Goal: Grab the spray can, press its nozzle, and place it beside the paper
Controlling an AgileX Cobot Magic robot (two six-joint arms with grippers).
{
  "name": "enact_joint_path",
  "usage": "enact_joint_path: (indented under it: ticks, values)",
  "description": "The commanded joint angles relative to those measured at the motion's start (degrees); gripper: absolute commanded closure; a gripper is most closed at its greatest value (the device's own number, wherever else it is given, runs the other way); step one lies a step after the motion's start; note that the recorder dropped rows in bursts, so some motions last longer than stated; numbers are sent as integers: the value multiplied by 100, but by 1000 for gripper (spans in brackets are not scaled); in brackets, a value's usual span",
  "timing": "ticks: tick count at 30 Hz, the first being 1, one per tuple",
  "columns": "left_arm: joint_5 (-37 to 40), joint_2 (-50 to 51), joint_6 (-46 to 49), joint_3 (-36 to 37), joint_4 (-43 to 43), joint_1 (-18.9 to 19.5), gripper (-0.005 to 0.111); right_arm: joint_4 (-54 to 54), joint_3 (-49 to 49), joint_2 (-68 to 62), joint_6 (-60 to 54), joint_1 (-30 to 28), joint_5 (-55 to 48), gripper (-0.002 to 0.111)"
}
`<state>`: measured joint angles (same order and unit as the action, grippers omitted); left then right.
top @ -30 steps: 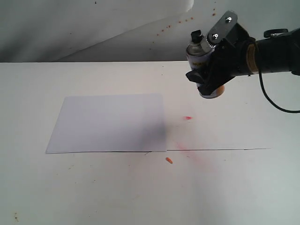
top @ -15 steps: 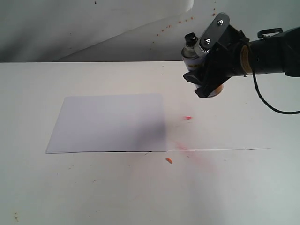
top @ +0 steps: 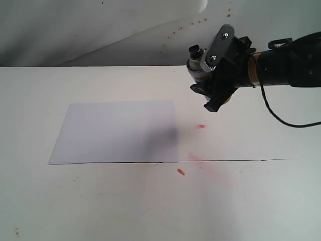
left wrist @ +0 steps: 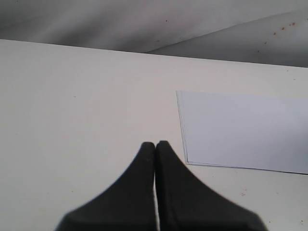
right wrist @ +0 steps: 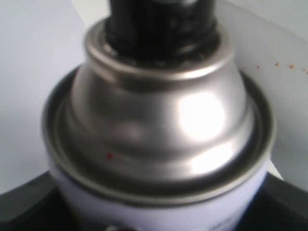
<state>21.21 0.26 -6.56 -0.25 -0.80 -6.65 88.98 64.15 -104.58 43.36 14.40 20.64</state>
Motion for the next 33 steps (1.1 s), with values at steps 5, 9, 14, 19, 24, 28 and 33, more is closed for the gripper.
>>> enact_joint_path:
  ticks: [5, 9, 14, 19, 24, 28, 33]
  values:
    - [-65, -26, -5, 25, -26, -29, 107, -2641, 66, -99, -2641, 193, -2005, 108]
    - [-65, -26, -5, 25, -26, -29, 107, -4257, 66, -52, -3809, 375, -2935, 108]
    - [-65, -26, -5, 25, -26, -29, 107, -5824, 66, 30, -5871, 684, -3124, 108]
    - [-65, -26, -5, 25, -26, -29, 107, -6848, 546, 88, -7054, 971, -3261, 108]
    - [-65, -26, -5, 25, -26, -29, 107, -6932, 1539, -108, -7334, 1095, -4176, 108]
    - [-65, -26, -5, 25, -26, -29, 107, -7112, 2425, -557, -7687, 1254, -5234, 108]
    - [-65, -26, -5, 25, -26, -29, 107, -8030, 3265, -1284, -8794, 1712, -6437, 108]
